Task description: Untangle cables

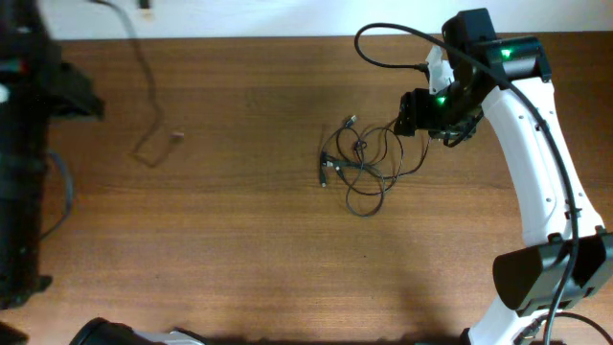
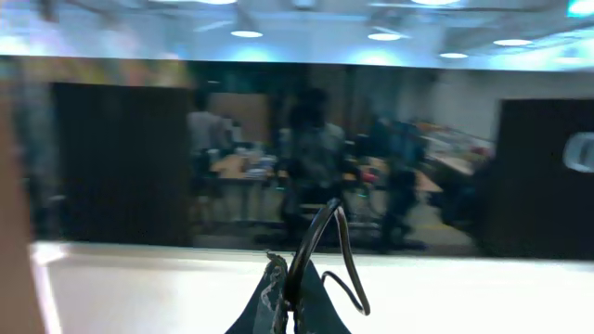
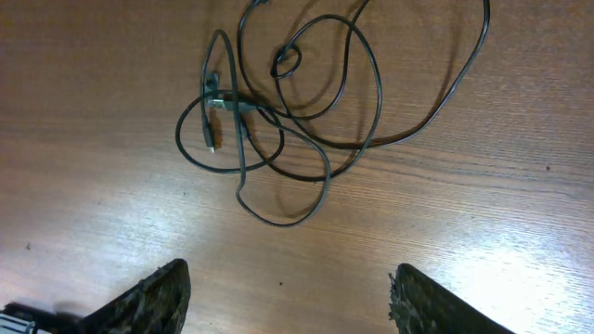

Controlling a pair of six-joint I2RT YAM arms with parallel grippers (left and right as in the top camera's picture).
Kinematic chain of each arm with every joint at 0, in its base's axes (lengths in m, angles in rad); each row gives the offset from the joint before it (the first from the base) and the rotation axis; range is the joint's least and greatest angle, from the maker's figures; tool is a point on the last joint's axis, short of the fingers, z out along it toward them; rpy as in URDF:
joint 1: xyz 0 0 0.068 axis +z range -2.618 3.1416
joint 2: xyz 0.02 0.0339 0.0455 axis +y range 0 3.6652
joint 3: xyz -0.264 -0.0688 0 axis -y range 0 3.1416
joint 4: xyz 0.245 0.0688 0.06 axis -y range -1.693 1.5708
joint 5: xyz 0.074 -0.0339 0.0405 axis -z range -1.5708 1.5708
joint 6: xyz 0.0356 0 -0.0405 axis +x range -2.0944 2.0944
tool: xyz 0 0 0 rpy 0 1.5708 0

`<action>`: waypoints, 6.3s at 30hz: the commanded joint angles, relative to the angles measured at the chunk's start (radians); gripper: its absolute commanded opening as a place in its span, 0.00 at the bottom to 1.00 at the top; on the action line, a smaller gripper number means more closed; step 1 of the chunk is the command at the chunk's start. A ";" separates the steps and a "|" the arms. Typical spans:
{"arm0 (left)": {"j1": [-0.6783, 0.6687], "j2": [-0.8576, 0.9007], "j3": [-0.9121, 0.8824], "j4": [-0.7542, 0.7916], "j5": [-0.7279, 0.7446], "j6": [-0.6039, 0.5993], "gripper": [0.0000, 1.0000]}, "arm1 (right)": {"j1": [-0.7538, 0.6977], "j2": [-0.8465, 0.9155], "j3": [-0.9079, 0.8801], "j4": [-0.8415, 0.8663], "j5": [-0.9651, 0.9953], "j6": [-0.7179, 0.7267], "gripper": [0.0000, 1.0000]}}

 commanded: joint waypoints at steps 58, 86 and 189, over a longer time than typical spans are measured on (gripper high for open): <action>1.309 0.275 -1.452 0.372 0.286 -0.613 0.99 | 0.022 -0.008 -0.002 -0.031 -0.012 -0.046 0.75; 0.226 0.152 -1.276 0.210 0.852 -0.282 0.85 | -0.161 -0.008 -0.002 -0.012 -0.004 -0.049 0.75; 0.803 0.322 -0.608 -0.174 0.663 -0.173 1.00 | -0.033 -0.007 -0.219 0.190 -0.007 0.153 0.75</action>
